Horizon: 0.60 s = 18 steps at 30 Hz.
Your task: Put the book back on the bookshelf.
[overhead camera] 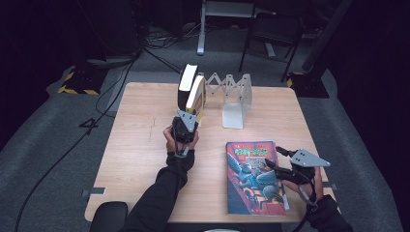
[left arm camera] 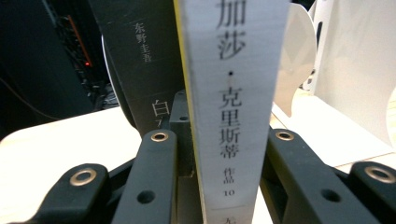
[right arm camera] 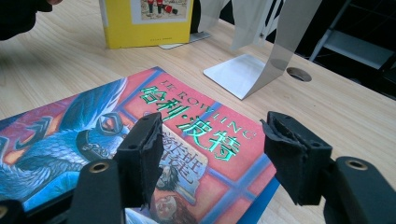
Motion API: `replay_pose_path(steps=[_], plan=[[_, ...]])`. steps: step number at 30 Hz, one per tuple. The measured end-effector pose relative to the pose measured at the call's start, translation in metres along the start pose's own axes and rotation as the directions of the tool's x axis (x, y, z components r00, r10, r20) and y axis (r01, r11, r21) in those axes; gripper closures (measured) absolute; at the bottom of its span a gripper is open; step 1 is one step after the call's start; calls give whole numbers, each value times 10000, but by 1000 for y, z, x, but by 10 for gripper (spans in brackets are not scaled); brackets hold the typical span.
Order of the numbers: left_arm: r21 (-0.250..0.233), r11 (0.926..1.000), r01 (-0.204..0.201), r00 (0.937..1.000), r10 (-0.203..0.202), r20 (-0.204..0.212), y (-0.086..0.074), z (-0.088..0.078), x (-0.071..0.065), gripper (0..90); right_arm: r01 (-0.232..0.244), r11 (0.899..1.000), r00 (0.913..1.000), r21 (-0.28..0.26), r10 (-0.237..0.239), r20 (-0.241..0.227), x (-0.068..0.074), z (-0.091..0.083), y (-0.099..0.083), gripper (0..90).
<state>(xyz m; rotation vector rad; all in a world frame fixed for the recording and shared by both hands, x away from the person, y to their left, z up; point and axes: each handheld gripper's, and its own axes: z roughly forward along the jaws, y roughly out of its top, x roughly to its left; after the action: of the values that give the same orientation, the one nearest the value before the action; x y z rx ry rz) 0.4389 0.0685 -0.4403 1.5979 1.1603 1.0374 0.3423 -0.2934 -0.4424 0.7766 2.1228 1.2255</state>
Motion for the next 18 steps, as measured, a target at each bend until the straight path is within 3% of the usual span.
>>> replay_pose_path(steps=[6, 9, 18], plan=[[142, 9992, 364, 9990, -360, -270, 6, 10, -3, 741, 90, 10000, 9999, 22, -90, -86, 2, 2, 1, 379], [205, 9993, 321, 9987, -312, -397, 9, 16, -5, 741, 165, 9998, 9998, 75, -164, -129, 3, 3, 0, 379], [33, 9974, 722, 9974, -721, -77, 8, 20, -7, 710, 221, 9995, 9995, 205, -216, -226, 3, 4, -1, 383]])
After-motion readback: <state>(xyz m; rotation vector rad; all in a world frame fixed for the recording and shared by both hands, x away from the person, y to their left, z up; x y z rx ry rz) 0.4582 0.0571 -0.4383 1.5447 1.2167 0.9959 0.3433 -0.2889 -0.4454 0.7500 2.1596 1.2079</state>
